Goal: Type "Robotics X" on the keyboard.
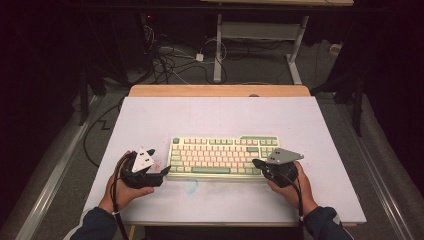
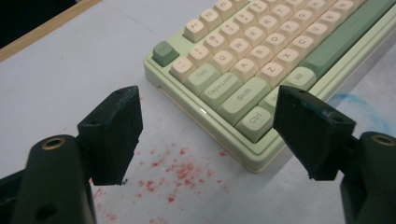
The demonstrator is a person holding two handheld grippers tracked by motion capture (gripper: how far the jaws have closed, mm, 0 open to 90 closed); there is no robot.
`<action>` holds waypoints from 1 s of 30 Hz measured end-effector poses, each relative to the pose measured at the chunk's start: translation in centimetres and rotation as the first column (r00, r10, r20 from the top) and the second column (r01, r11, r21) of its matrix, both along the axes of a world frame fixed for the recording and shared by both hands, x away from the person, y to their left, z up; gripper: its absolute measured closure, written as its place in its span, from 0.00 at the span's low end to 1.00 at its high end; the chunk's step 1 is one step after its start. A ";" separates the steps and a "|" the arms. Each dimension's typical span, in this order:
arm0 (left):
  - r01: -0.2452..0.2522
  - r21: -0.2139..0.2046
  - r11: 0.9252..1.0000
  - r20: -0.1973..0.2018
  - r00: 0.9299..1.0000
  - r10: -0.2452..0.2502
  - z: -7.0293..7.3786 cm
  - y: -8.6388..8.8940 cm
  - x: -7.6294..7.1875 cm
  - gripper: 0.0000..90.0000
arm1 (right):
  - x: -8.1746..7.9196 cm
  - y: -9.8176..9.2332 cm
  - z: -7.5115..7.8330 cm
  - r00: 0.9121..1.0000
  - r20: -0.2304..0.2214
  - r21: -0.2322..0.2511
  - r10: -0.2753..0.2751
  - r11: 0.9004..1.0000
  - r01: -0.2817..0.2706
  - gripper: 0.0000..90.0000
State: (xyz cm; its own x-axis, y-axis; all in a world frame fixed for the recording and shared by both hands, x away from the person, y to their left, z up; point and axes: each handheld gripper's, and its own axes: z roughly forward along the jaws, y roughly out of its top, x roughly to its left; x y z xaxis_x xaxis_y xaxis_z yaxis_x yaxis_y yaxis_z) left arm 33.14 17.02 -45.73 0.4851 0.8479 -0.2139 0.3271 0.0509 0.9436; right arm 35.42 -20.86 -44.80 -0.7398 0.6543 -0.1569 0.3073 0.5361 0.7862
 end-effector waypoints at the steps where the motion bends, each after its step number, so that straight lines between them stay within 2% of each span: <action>1: 0.007 -0.006 1.000 -0.001 1.000 -0.007 0.1 0.0 0.0 0.28 | 0.1 0.0 -0.1 1.000 0.002 -0.001 -0.010 1.000 0.010 1.00; 5: 0.012 -0.001 1.000 0.000 1.000 -0.012 0.1 -0.3 0.1 0.31 | 0.4 -0.2 -0.5 0.999 -0.002 -0.002 -0.038 0.999 0.038 1.00; 10: 0.021 -0.003 1.000 0.005 1.000 -0.021 0.1 -0.7 0.1 0.31 | 0.6 0.0 -0.9 0.999 -0.013 -0.016 -0.037 0.999 0.037 1.00; 14: 0.033 0.007 0.999 -0.004 0.999 -0.033 0.1 -0.9 0.1 0.37 | 0.6 0.2 -1.2 0.999 -0.018 -0.023 -0.033 0.999 0.033 1.00; 16: 0.049 -0.004 0.999 -0.005 0.999 -0.049 0.1 -1.1 0.1 0.50 | 0.6 0.3 -1.2 0.999 -0.018 -0.024 -0.032 0.999 0.032 1.00; 18: 0.061 -0.014 0.998 -0.020 0.998 -0.061 0.3 -1.4 0.3 0.60 | 0.6 0.2 -1.2 0.999 -0.016 -0.019 -0.031 0.999 0.031 1.00; 20: 0.074 -0.032 0.997 -0.040 0.996 -0.075 0.7 -1.5 0.5 0.74 | 0.6 0.3 -1.2 0.999 -0.014 -0.021 -0.033 0.999 0.033 1.00; 23: 0.077 -0.020 0.997 -0.054 0.995 -0.078 1.0 -2.1 0.9 0.90 | 0.5 0.3 -1.3 0.999 -0.009 -0.023 -0.035 0.999 0.035 1.00; 25: 0.085 -0.007 0.996 -0.061 0.994 -0.085 1.0 -2.5 1.1 0.97 | 0.4 0.3 -1.3 0.999 -0.008 -0.026 -0.032 0.999 0.031 1.00; 30: 0.123 0.018 0.992 -0.077 0.990 -0.121 1.0 -3.8 1.4 0.97 | 0.3 0.5 -1.2 1.000 0.004 -0.042 -0.031 0.999 0.031 1.00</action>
